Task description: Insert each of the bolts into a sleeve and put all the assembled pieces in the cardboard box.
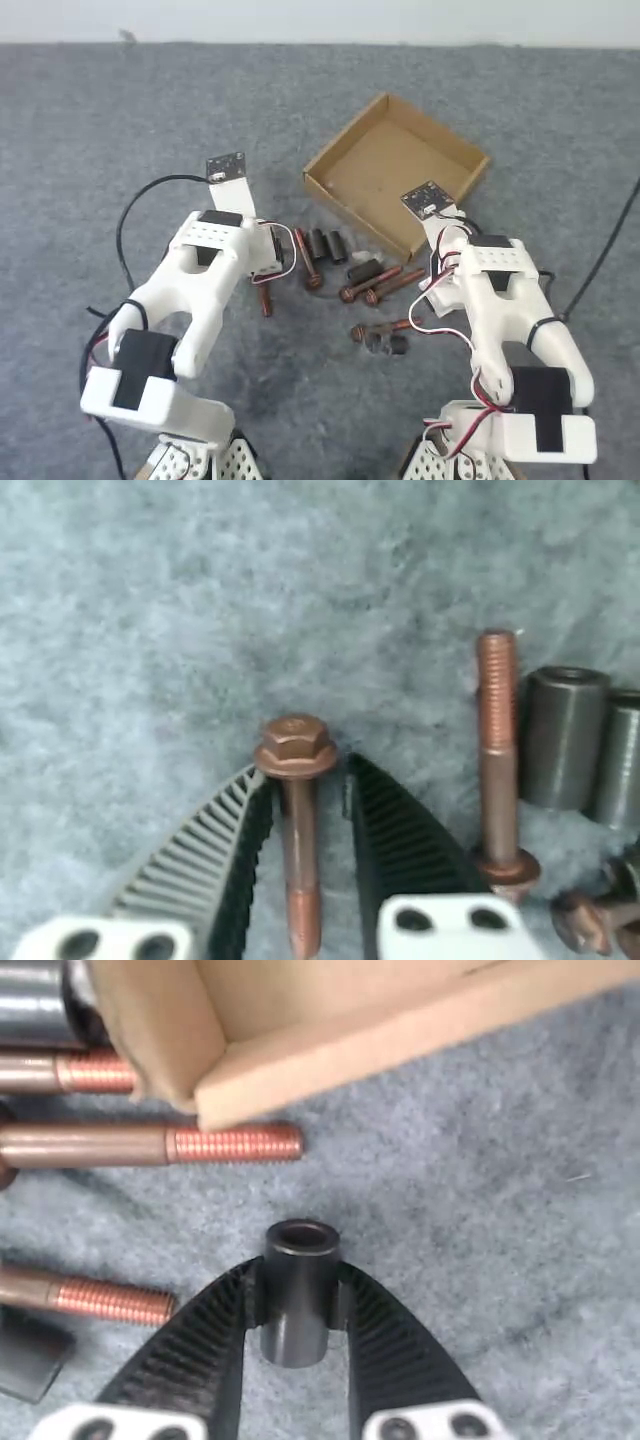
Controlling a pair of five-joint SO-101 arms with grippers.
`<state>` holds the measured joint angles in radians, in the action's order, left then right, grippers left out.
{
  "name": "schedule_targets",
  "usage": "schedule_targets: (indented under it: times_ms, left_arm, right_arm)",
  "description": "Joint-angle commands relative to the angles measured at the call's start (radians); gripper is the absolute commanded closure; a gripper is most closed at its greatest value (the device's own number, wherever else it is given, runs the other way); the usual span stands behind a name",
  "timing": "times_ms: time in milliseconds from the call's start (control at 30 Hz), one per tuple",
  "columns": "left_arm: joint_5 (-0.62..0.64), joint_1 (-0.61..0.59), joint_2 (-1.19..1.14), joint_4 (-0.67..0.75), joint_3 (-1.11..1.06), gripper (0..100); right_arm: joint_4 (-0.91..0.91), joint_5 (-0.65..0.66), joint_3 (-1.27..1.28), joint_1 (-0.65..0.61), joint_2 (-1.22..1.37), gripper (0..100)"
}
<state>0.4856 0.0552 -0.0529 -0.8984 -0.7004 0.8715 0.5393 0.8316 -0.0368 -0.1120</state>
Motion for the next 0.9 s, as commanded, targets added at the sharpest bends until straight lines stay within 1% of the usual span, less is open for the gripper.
schedule_targets:
  times_ms: [0,67,133,233,300,433,500,600,700,867]
  left_arm:
    - [0.009,0.003,0.005,0.023,0.036,95]
    - [0.009,0.003,0.005,0.023,0.035,99]
    - [0.006,0.003,0.009,0.02,0.035,99]
    - [-0.063,-0.012,0.017,0.018,0.035,99]
    - [-0.104,-0.041,0.026,0.017,0.035,99]
    - [-0.137,-0.124,0.115,0.031,-0.022,99]
    - [-0.155,-0.141,0.167,0.068,-0.073,99]
    - [-0.161,-0.133,0.244,0.137,-0.154,99]
    - [-0.161,-0.129,0.304,0.183,-0.214,99]
    - [-0.161,-0.133,0.339,0.195,-0.245,99]
  right_arm:
    - [-0.019,-0.008,0.0,0.027,-0.045,99.2]
    - [-0.019,-0.009,0.0,0.027,-0.045,99.2]
    - [-0.019,-0.009,0.0,0.027,-0.044,99.2]
    - [-0.021,-0.009,0.0,0.025,-0.044,99.2]
    - [-0.024,-0.009,-0.003,0.021,-0.05,99.2]
    - [-0.065,-0.009,-0.006,0.01,-0.05,99.2]
    - [-0.088,-0.009,-0.008,0.01,-0.051,99.2]
    - [-0.108,-0.009,-0.037,0.022,-0.051,99.2]
    - [-0.091,-0.009,-0.106,0.061,-0.051,99.2]
    - [-0.056,-0.009,-0.235,0.124,-0.051,99.2]
